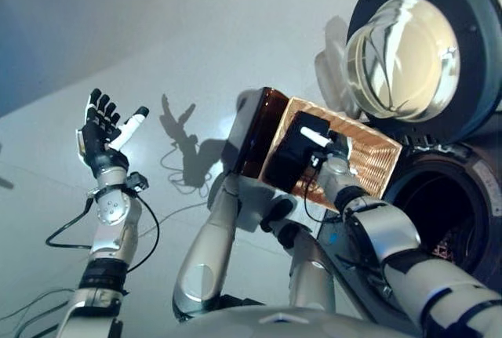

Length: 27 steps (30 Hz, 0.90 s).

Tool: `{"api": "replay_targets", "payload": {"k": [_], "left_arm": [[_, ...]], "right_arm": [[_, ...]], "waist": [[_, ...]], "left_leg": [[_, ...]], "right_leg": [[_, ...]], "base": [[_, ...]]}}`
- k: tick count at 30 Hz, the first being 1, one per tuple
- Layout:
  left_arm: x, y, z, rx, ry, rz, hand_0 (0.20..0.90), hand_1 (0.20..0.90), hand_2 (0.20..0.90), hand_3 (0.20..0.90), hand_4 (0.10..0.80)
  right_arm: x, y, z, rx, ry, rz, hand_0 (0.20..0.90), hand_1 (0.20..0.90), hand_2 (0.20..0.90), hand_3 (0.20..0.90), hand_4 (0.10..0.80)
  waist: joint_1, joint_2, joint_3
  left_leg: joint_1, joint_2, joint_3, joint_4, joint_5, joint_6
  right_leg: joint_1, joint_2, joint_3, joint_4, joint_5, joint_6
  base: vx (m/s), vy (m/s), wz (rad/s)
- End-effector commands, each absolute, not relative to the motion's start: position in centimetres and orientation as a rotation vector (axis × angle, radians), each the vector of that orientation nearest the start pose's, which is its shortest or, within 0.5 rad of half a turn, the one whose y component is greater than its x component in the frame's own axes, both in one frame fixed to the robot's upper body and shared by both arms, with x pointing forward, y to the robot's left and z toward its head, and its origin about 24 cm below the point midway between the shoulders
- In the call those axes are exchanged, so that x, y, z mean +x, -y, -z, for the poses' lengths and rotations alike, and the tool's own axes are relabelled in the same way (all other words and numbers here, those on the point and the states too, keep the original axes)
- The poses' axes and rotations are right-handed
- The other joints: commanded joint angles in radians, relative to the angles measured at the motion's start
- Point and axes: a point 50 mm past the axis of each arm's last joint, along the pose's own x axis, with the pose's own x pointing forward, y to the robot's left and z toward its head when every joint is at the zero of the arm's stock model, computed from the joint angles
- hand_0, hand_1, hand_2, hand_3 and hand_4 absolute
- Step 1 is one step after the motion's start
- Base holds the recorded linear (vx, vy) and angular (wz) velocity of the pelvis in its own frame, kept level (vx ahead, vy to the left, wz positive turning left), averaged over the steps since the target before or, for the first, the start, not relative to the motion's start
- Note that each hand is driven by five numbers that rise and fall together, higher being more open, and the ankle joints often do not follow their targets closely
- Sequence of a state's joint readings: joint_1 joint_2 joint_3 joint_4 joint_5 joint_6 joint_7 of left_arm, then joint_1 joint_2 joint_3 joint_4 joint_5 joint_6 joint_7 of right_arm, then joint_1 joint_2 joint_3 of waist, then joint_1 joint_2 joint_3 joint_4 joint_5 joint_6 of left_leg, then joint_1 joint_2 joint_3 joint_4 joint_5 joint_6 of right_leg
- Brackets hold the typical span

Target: Pick up the clothes and place them into the washing machine

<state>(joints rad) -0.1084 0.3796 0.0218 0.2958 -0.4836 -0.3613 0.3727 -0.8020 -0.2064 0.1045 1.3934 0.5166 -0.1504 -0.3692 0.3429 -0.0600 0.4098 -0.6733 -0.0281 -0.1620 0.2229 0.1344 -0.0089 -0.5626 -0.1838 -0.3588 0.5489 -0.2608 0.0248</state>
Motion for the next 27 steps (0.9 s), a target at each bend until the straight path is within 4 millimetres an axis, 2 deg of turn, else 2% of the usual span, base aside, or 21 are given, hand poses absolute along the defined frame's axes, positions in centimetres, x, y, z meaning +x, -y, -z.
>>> {"api": "replay_targets", "payload": {"k": [1, 7, 9, 10, 11, 13, 14, 20, 22, 23, 25, 26, 27], "left_arm": [[25.1, -28.4, -7.2, -0.069, 0.314, -0.538, 0.9, 0.9, 0.9, 0.9, 0.8], [24.6, -28.5, -6.0, -0.076, 0.266, -0.534, 0.9, 0.9, 0.9, 0.9, 0.8], [24.3, -28.6, -5.6, -0.085, 0.251, -0.541, 0.9, 0.9, 0.9, 0.9, 0.8], [24.2, -28.5, -5.3, -0.092, 0.238, -0.54, 0.9, 0.9, 0.9, 0.9, 0.8], [24.2, -28.5, -5.3, -0.091, 0.238, -0.539, 0.9, 0.9, 0.9, 0.9, 0.8], [23.9, -28.5, -4.8, -0.11, 0.223, -0.552, 0.9, 0.9, 0.9, 0.9, 0.8], [23.7, -28.5, -4.6, -0.119, 0.217, -0.555, 0.9, 0.9, 0.9, 0.9, 0.8], [23.3, -27.2, -2.9, -0.175, 0.162, -0.546, 0.9, 0.9, 0.9, 0.9, 0.8], [23.3, -26.4, -2.3, -0.179, 0.136, -0.518, 0.9, 0.9, 0.9, 0.9, 0.8], [23.3, -26.4, -2.3, -0.179, 0.136, -0.518, 0.9, 0.9, 0.9, 0.9, 0.8], [23.0, -25.6, -1.9, -0.19, 0.129, -0.494, 0.9, 0.9, 0.9, 0.9, 0.8], [23.1, -25.6, -1.9, -0.19, 0.129, -0.494, 0.9, 0.9, 0.9, 0.9, 0.8], [23.1, -25.5, -2.0, -0.185, 0.133, -0.49, 0.9, 0.9, 0.9, 0.9, 0.8]], "right_arm": [[33.0, 24.4, 0.6, 0.061, -0.433, 0.614, 0.2, 0.2, 0.2, 0.2, 0.3], [31.6, 26.3, 1.4, 0.167, -0.404, 0.675, 0.2, 0.2, 0.2, 0.2, 0.3], [31.3, 27.1, 1.2, 0.276, -0.35, 0.717, 0.2, 0.2, 0.2, 0.2, 0.3], [31.0, 27.1, 1.4, 0.338, -0.325, 0.728, 0.2, 0.2, 0.2, 0.2, 0.3], [30.9, 27.1, 1.4, 0.339, -0.325, 0.729, 0.2, 0.2, 0.2, 0.2, 0.3], [31.2, 26.6, 1.0, 0.492, -0.239, 0.734, 0.2, 0.2, 0.2, 0.2, 0.3], [30.9, 26.6, 1.2, 0.51, -0.232, 0.728, 0.2, 0.2, 0.2, 0.2, 0.3], [30.2, 25.6, 0.2, 0.972, 0.068, 0.77, 0.2, 0.2, 0.2, 0.2, 0.3], [29.9, 25.4, 0.1, 1.064, 0.14, 0.802, 0.2, 0.2, 0.2, 0.2, 0.3], [29.9, 25.4, 0.1, 1.064, 0.14, 0.802, 0.2, 0.2, 0.2, 0.2, 0.3], [30.1, 25.6, -0.9, 1.106, 0.218, 0.851, 0.2, 0.2, 0.2, 0.2, 0.3], [30.1, 25.6, -1.0, 1.105, 0.218, 0.851, 0.2, 0.2, 0.2, 0.2, 0.3], [30.4, 25.4, -1.6, 1.133, 0.254, 0.851, 0.2, 0.2, 0.2, 0.2, 0.3]], "waist": [[-0.016, 0.004, -0.053], [-0.059, 0.009, -0.075], [-0.082, 0.02, -0.082], [-0.101, 0.033, -0.083], [-0.097, 0.038, -0.077], [-0.121, 0.058, -0.076], [-0.124, 0.067, -0.074], [-0.173, 0.136, -0.066], [-0.183, 0.161, -0.067], [-0.183, 0.161, -0.067], [-0.197, 0.197, -0.049], [-0.196, 0.197, -0.05], [-0.201, 0.199, -0.045]], "left_leg": [[0.026, -0.004, 0.058, 0.038, -0.128, -0.04], [0.078, 0.008, 0.084, 0.029, -0.133, -0.033], [0.099, 0.011, 0.098, 0.023, -0.133, -0.031], [0.107, 0.012, 0.11, 0.026, -0.134, -0.029], [0.098, 0.013, 0.117, 0.026, -0.108, -0.023], [0.106, 0.018, 0.137, 0.033, -0.111, -0.018], [0.107, 0.02, 0.146, 0.043, -0.114, -0.016], [0.113, 0.024, 0.172, 0.073, -0.13, -0.006], [0.112, 0.022, 0.175, 0.081, -0.131, -0.004], [0.112, 0.022, 0.175, 0.081, -0.131, -0.004], [0.074, 0.022, 0.178, 0.155, -0.146, 0.0], [0.069, 0.023, 0.179, 0.162, -0.15, 0.0], [0.055, 0.019, 0.168, 0.213, -0.191, -0.003]], "right_leg": [[0.1, -0.006, 0.038, -0.187, 0.112, 0.06], [0.14, -0.001, 0.071, -0.225, 0.133, 0.063], [0.147, 0.0, 0.091, -0.233, 0.139, 0.064], [0.146, 0.0, 0.104, -0.231, 0.139, 0.062], [0.138, -0.001, 0.095, -0.233, 0.162, 0.057], [0.133, 0.002, 0.121, -0.229, 0.167, 0.057], [0.128, 0.001, 0.129, -0.225, 0.167, 0.056], [0.109, -0.005, 0.168, -0.198, 0.16, 0.056], [0.102, -0.007, 0.175, -0.189, 0.157, 0.056], [0.102, -0.007, 0.175, -0.189, 0.157, 0.056], [0.063, 0.001, 0.203, -0.137, 0.146, 0.046], [0.058, 0.001, 0.205, -0.131, 0.144, 0.046], [0.045, 0.009, 0.224, -0.092, 0.113, 0.045]], "base": [[0.013, -0.021, -0.17], [-0.004, 0.002, -0.19], [-0.055, 0.035, -0.35], [-0.155, 0.074, -0.27], [-0.165, 0.082, -0.28], [-0.113, 0.085, -0.29], [-0.085, 0.079, -0.37], [-0.048, 0.046, -0.31], [-0.024, 0.035, -0.08], [-0.042, 0.032, -0.1], [-0.093, 0.031, -0.07], [0.009, 0.007, -0.17], [0.042, 0.001, -0.21]]}}
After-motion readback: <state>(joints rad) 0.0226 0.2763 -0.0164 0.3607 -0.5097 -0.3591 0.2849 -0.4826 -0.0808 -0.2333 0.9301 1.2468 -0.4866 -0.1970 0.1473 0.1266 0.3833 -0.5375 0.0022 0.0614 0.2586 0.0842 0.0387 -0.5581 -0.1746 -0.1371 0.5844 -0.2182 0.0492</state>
